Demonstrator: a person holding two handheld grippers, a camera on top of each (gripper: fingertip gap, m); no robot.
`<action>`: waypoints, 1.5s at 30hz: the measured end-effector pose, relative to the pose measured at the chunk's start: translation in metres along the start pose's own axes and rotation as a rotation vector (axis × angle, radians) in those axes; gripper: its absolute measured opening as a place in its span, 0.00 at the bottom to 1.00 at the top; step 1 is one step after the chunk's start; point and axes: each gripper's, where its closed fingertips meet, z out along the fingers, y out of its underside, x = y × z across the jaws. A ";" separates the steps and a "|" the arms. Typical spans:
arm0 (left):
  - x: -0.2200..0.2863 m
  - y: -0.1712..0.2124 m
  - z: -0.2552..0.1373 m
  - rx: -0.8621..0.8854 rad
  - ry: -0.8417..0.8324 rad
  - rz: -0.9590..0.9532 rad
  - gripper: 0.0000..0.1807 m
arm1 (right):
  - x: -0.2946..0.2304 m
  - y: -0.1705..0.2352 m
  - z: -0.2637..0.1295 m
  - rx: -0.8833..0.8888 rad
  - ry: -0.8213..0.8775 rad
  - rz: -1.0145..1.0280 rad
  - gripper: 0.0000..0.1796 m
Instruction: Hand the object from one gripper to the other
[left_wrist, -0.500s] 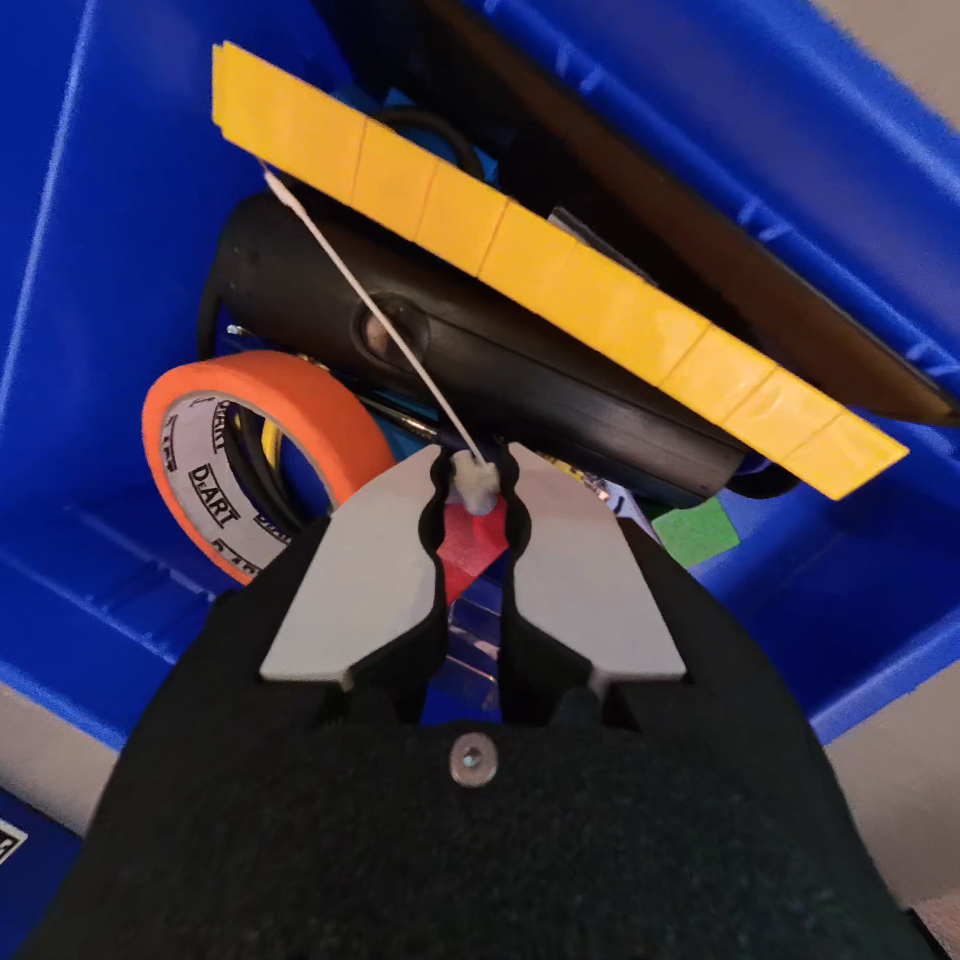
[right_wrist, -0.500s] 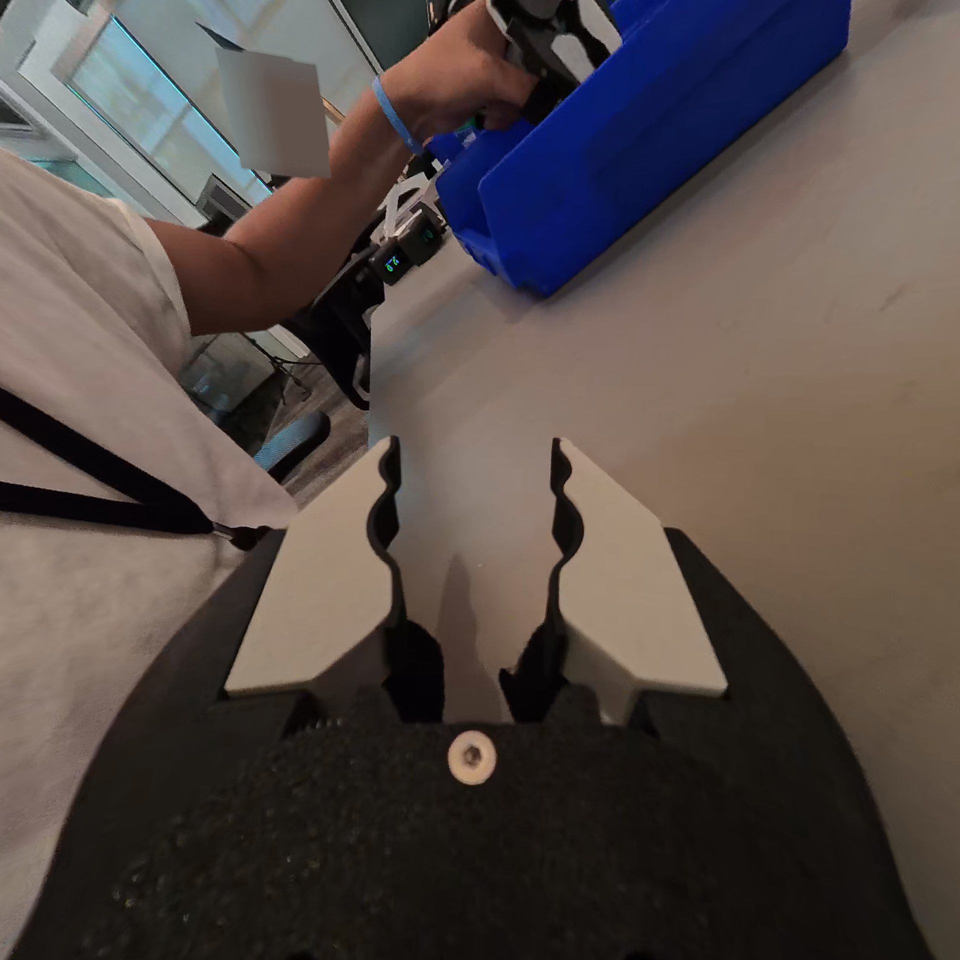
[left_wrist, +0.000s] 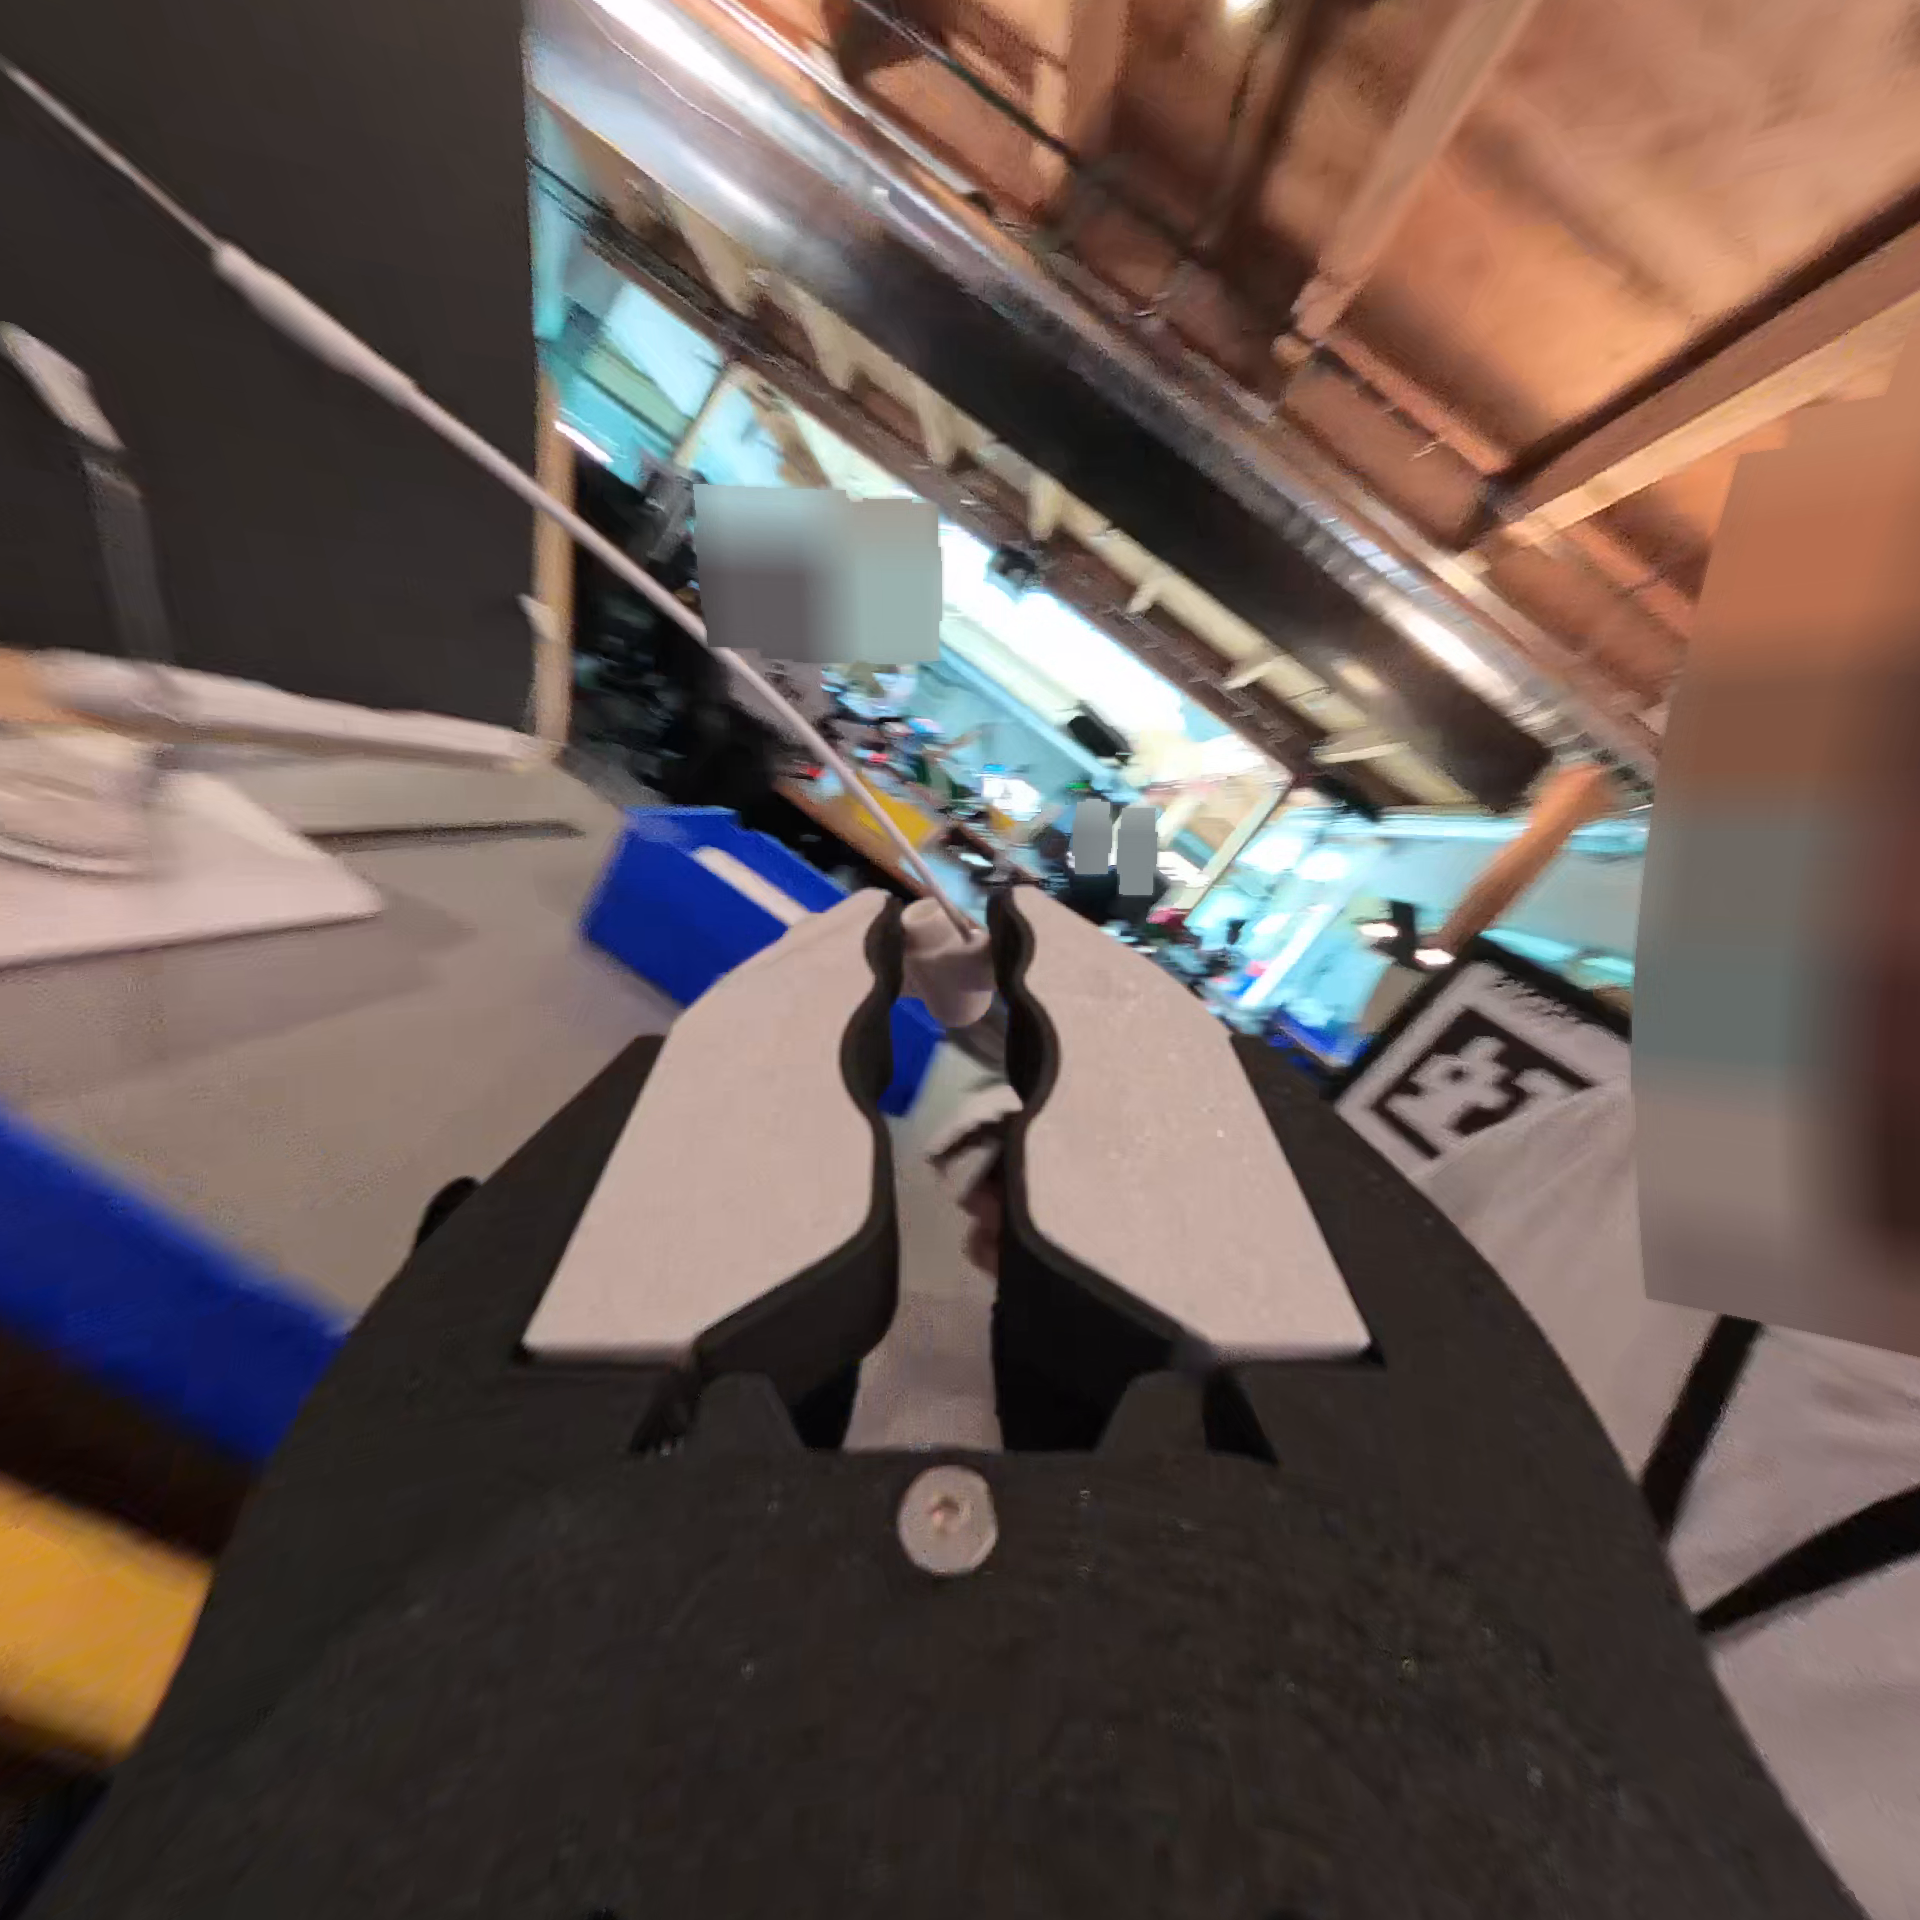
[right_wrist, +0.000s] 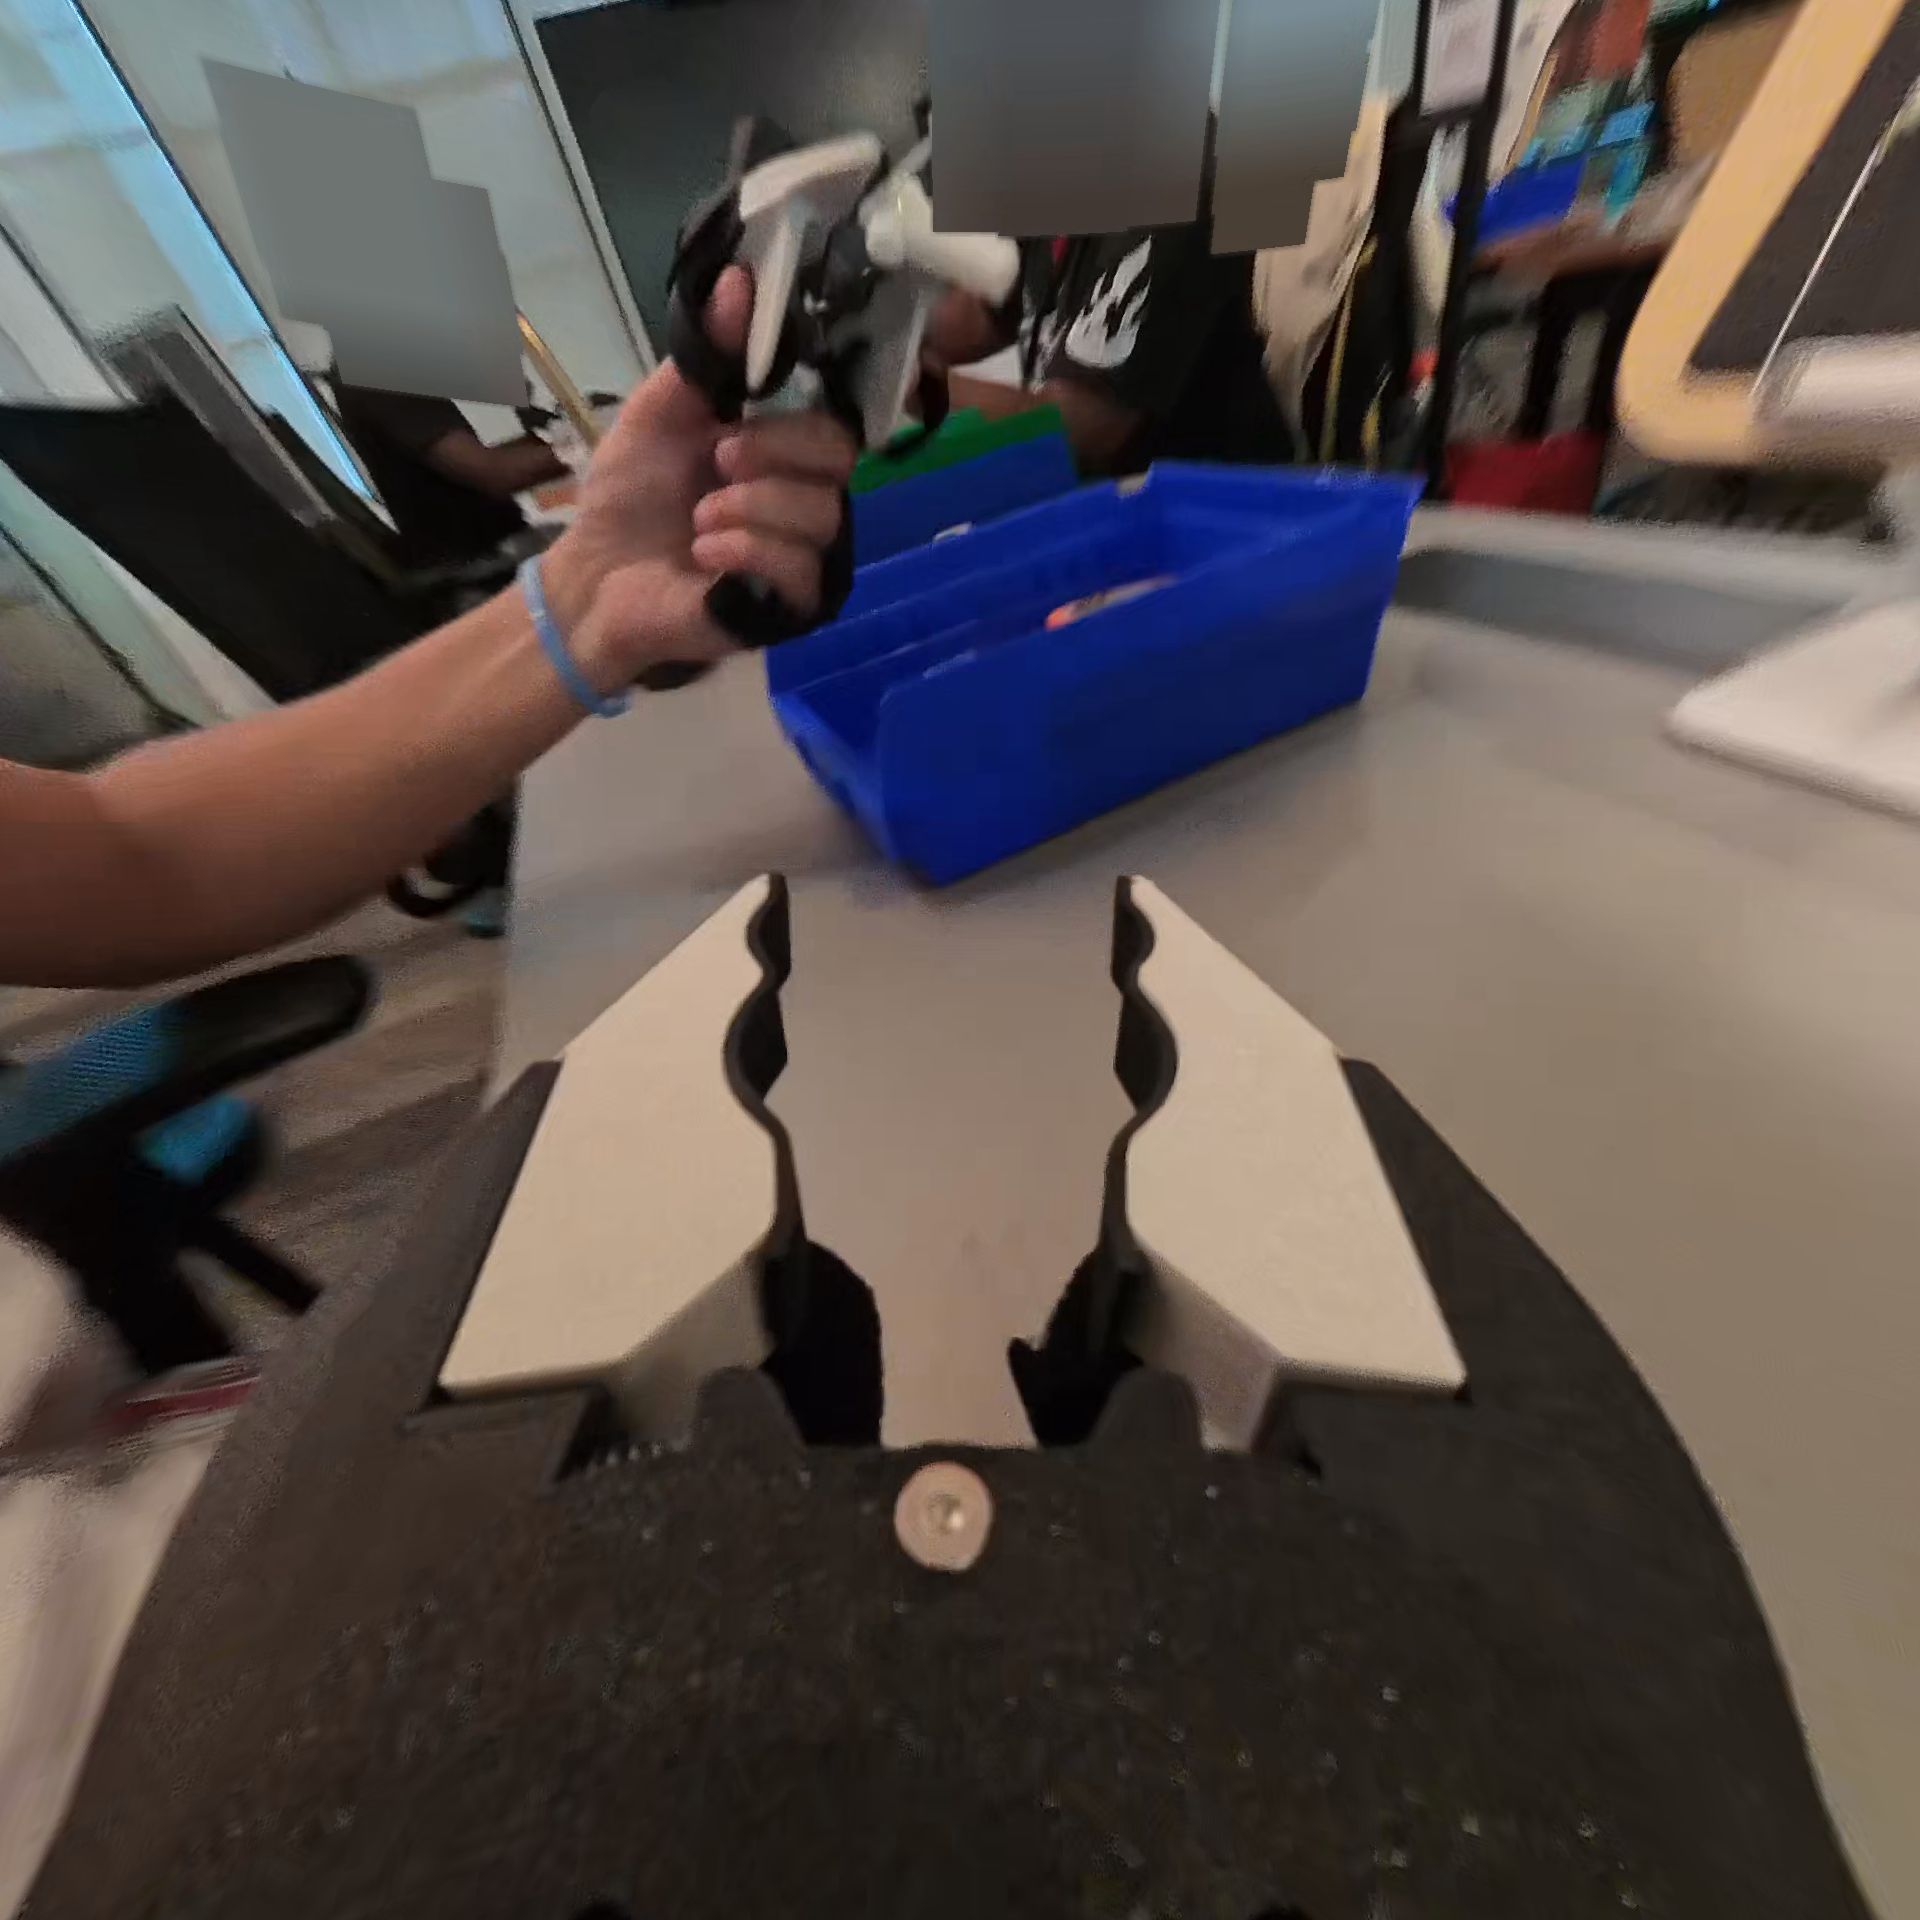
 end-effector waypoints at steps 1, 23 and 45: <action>0.007 0.016 0.015 -0.020 0.037 -0.049 0.09 | 0.001 -0.010 0.006 0.005 0.034 -0.105 0.35; 0.001 0.202 0.094 -0.431 -0.332 0.507 0.49 | 0.011 0.019 -0.021 -0.164 0.060 -0.040 0.08; 0.020 0.236 0.108 -0.670 -0.376 1.221 0.31 | -0.050 0.023 -0.017 -0.119 -0.644 0.891 0.10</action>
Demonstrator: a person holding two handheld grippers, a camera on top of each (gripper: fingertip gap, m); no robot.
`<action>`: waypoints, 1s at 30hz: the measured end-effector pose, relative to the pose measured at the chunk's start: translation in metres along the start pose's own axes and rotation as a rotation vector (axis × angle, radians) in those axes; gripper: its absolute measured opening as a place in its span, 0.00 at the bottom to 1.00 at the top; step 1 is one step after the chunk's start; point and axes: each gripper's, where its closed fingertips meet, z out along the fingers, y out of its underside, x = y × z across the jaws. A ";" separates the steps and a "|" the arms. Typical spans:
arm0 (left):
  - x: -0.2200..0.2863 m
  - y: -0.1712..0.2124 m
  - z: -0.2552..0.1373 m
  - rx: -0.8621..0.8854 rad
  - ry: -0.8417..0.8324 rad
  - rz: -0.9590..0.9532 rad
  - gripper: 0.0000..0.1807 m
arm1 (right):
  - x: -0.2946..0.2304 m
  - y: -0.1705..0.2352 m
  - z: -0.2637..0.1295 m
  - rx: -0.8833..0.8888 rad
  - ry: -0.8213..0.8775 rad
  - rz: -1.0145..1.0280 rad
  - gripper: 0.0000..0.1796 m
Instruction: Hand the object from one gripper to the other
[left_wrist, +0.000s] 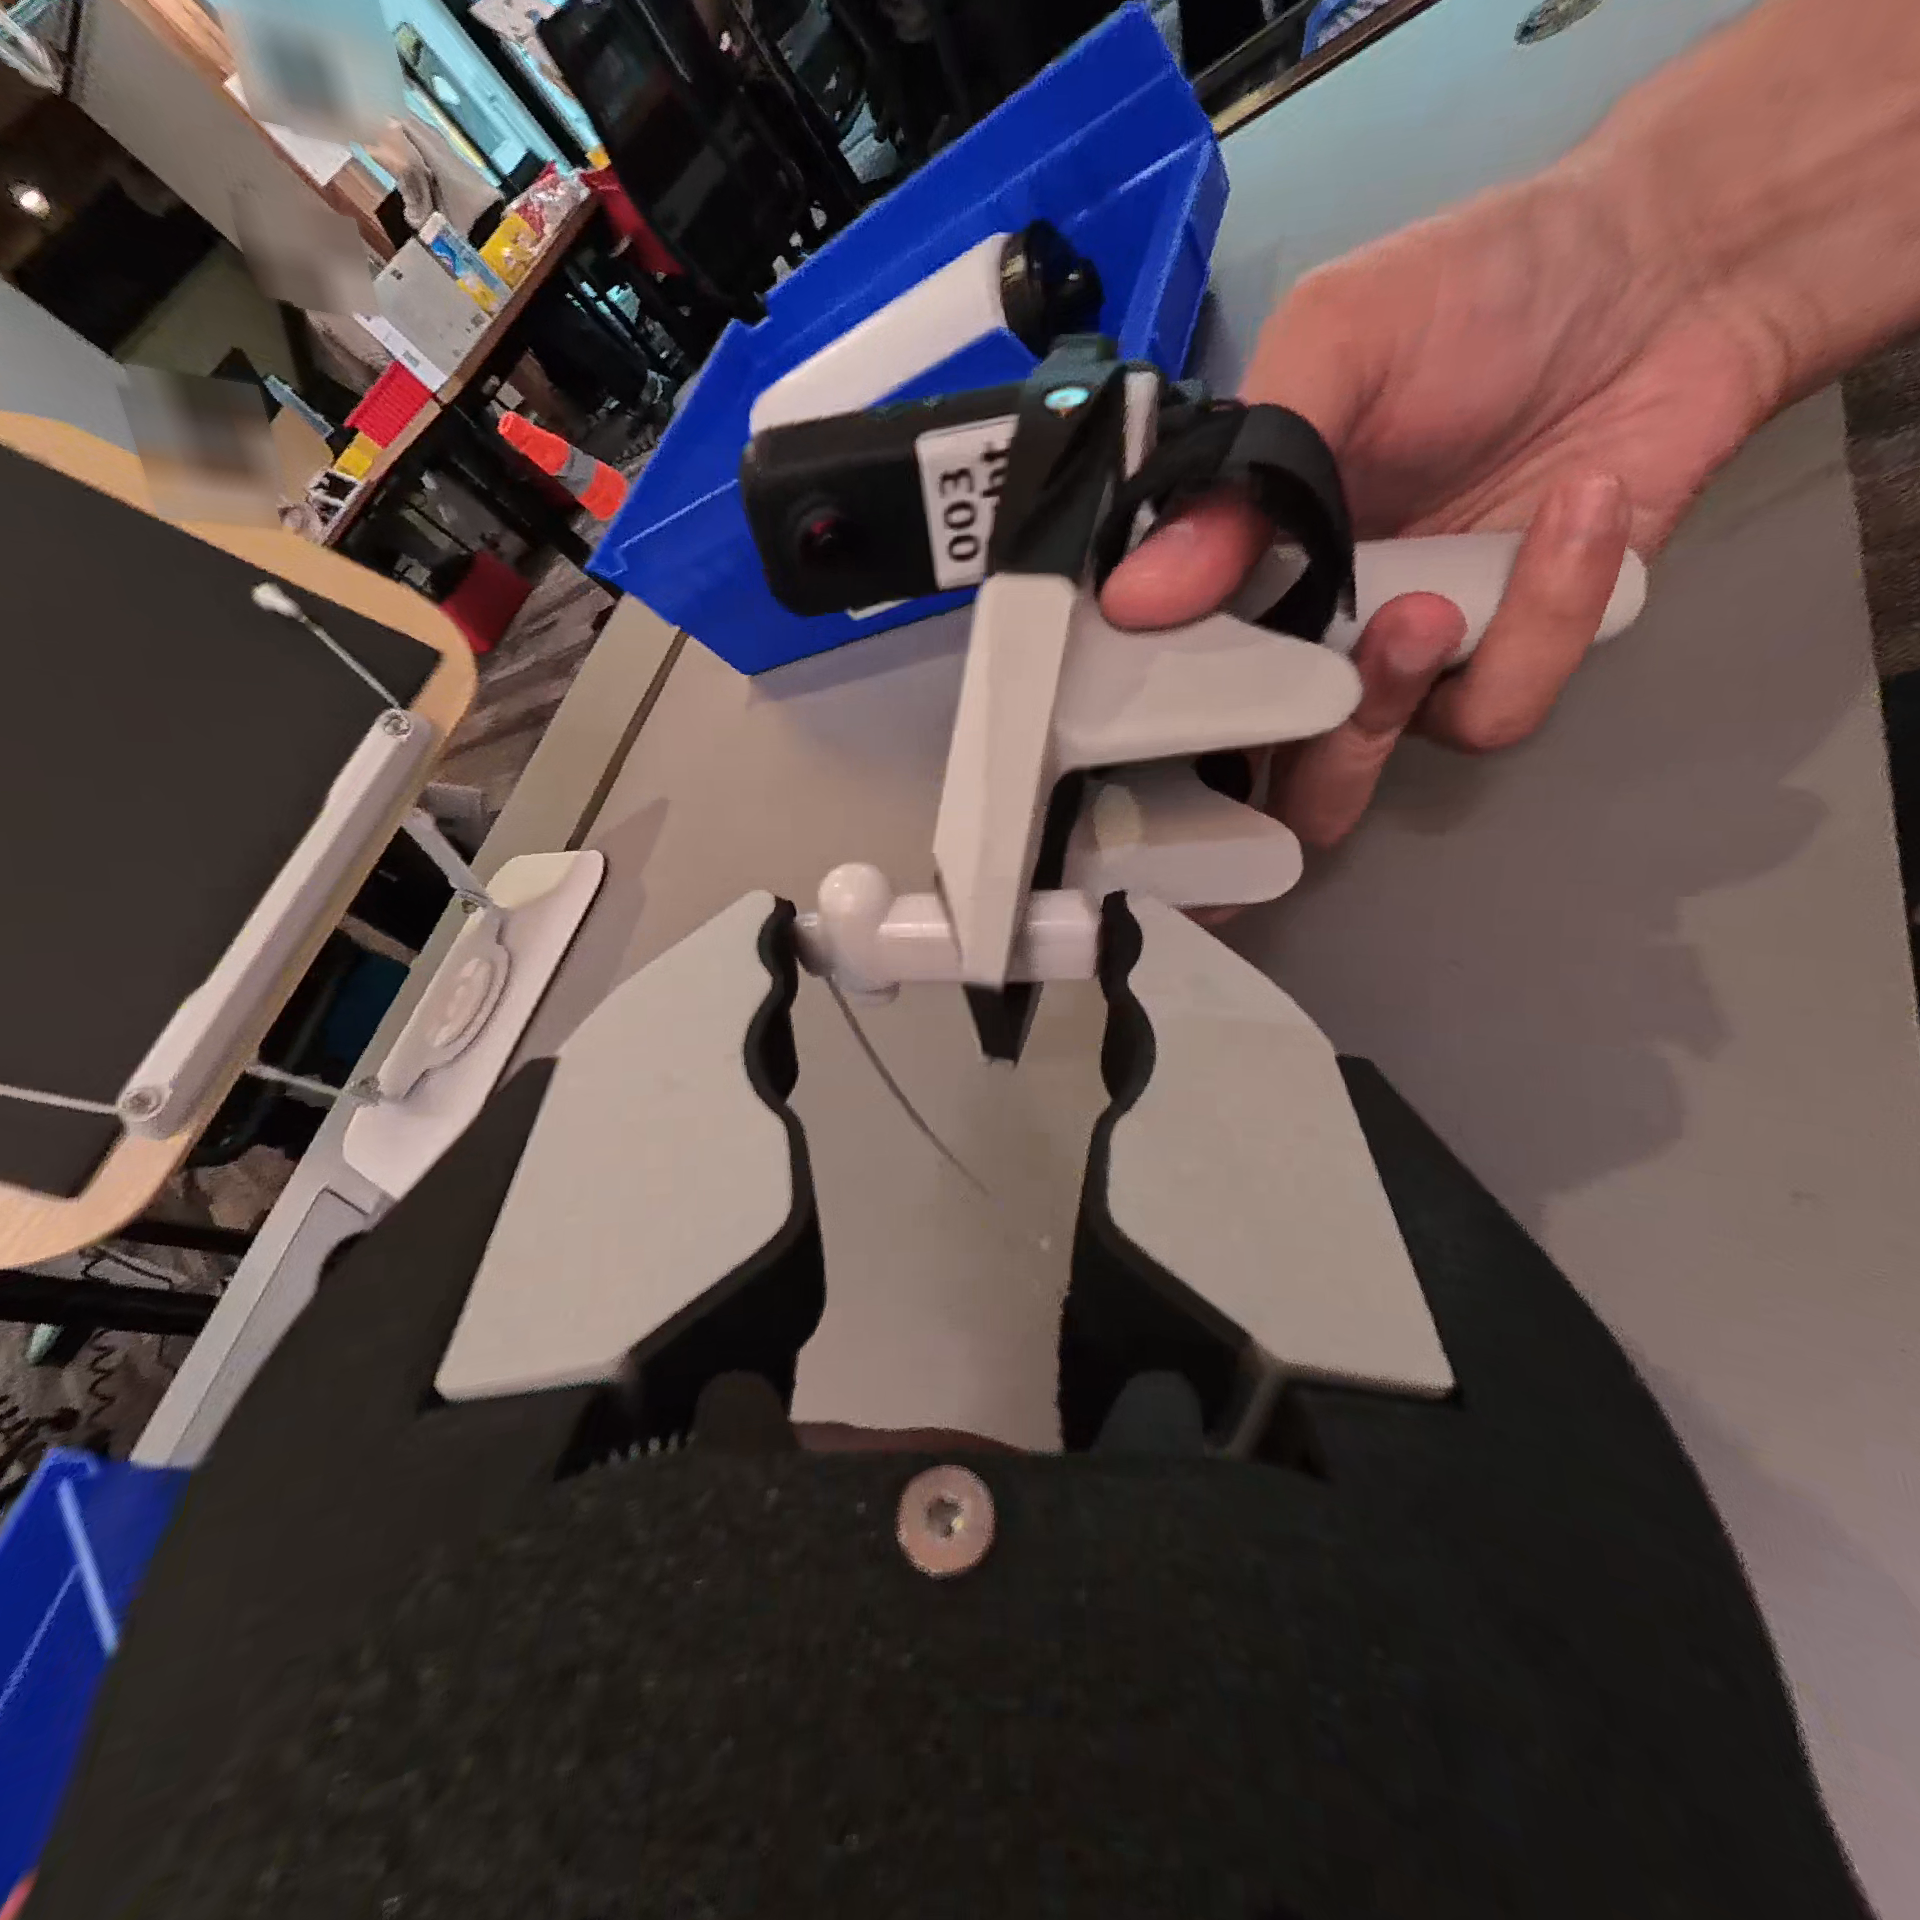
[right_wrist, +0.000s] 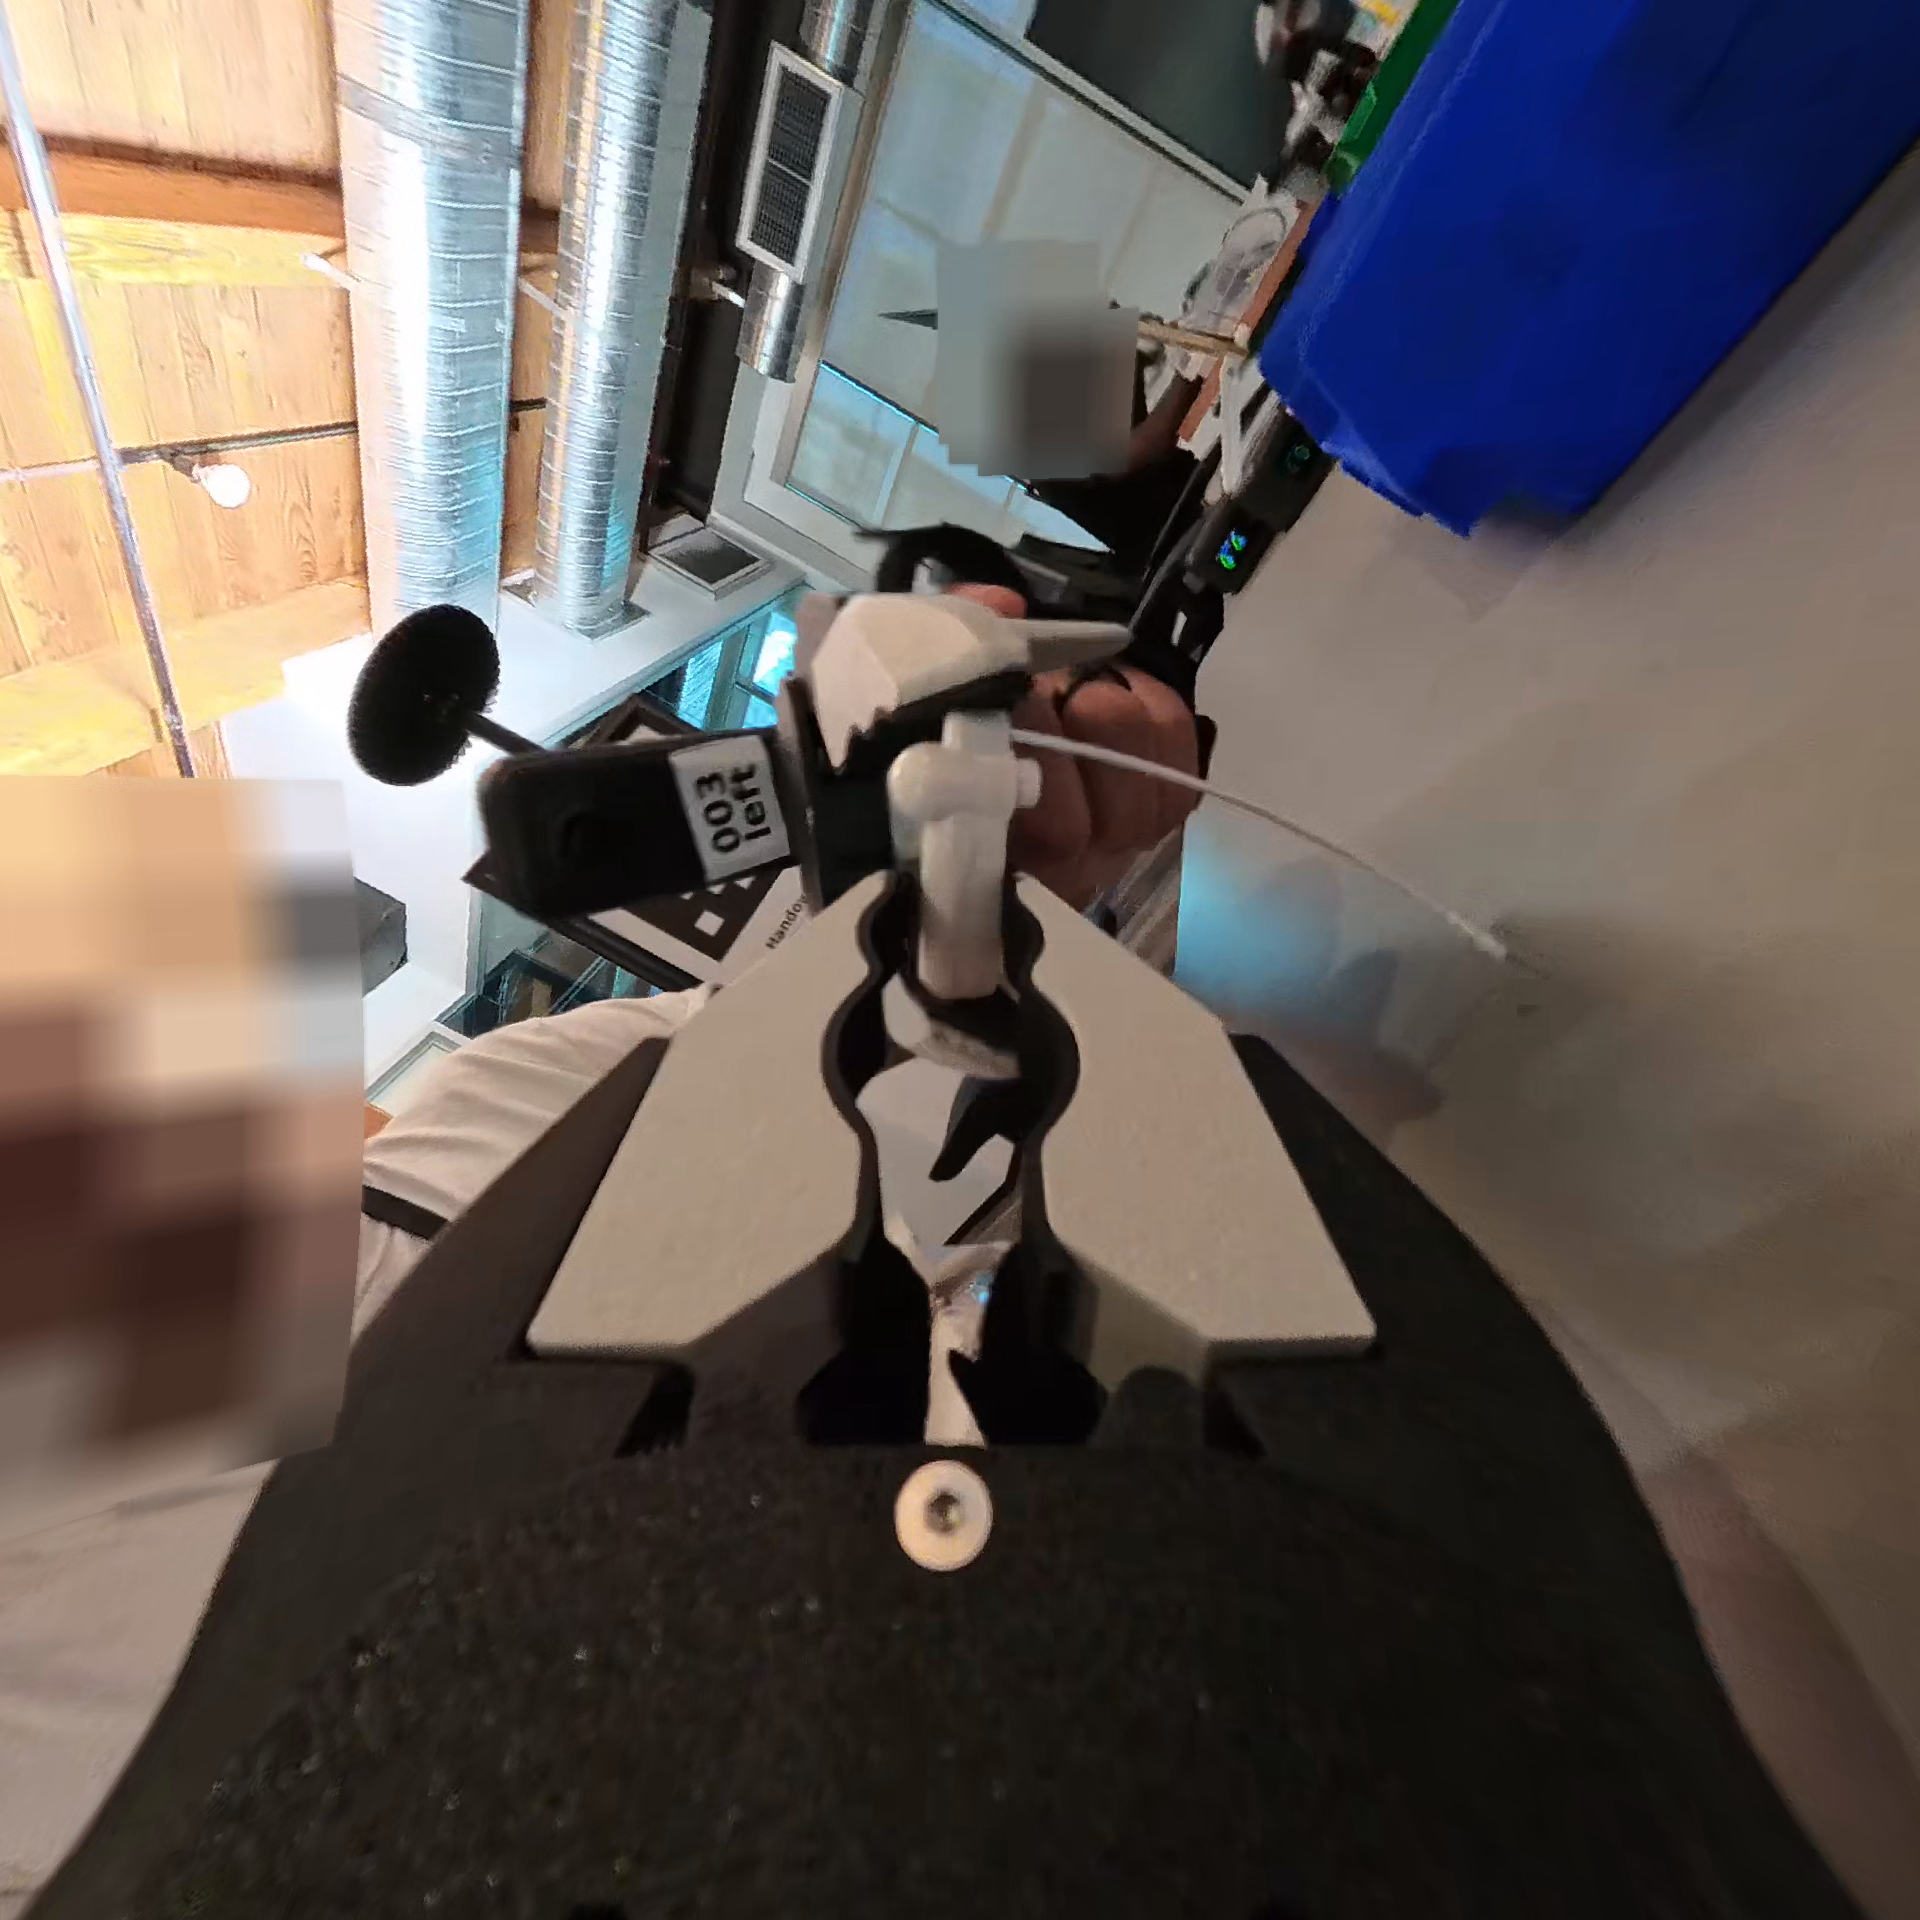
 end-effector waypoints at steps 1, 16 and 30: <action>-0.005 -0.001 -0.002 0.011 -0.011 -0.030 0.31 | -0.004 -0.005 -0.004 0.019 -0.016 -0.022 0.13; -0.037 -0.057 -0.054 0.629 0.564 -0.992 0.31 | 0.000 -0.019 0.010 0.045 0.271 -0.634 0.15; -0.035 0.000 -0.019 0.288 0.307 -0.951 0.38 | -0.009 -0.067 -0.042 0.341 0.206 -0.329 0.00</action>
